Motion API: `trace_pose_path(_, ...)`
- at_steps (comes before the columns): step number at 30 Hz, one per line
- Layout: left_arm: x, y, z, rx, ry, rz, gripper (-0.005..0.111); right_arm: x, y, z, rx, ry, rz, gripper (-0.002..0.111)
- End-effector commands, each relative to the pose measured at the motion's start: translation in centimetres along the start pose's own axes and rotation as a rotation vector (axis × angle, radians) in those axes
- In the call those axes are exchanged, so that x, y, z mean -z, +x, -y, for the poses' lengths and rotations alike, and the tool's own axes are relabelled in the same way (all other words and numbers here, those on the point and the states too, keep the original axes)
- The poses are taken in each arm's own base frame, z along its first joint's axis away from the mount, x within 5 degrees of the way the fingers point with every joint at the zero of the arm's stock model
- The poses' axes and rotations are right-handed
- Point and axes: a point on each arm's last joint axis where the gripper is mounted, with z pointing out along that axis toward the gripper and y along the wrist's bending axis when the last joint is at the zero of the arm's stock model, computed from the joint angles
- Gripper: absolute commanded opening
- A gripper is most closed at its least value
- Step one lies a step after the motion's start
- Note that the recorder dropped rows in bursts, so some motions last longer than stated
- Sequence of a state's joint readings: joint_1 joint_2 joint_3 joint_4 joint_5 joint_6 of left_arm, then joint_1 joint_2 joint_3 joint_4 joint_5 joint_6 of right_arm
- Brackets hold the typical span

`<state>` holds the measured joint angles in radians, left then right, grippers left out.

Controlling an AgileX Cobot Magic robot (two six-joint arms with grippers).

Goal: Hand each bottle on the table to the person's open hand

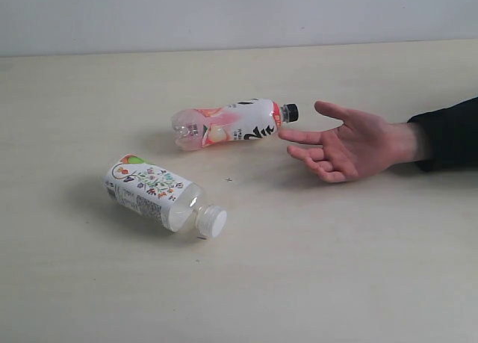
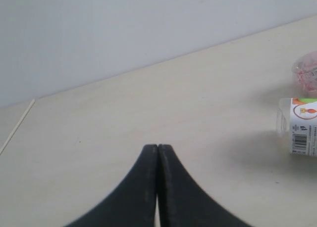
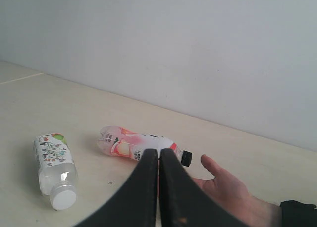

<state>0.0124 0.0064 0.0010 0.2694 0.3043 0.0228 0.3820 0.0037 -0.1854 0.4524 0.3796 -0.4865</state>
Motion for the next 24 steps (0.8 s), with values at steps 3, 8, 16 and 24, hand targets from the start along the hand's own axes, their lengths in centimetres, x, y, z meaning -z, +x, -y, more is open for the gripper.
trace_pose_path(3, 0.1, 0.1, 0.0, 0.020, 0.004, -0.005, 0.001, 0.0, -0.1, 0.0, -0.002, 0.003, 0.013, 0.002)
trace_pose_path(8, 0.1, 0.1, 0.0, 0.016, 0.004, -0.005, 0.001, 0.0, -0.1, 0.0, -0.004, 0.003, 0.013, 0.002)
trace_pose_path(16, 0.1, -0.2, 0.0, 0.016, 0.003, 0.020, 0.001, 0.0, -0.1, 0.0, -0.002, 0.003, 0.013, 0.002)
trace_pose_path(24, 0.1, -1.0, 0.0, 0.015, 0.000, 0.113, 0.001, 0.0, -0.1, 0.0, -0.002, 0.003, 0.013, 0.002)
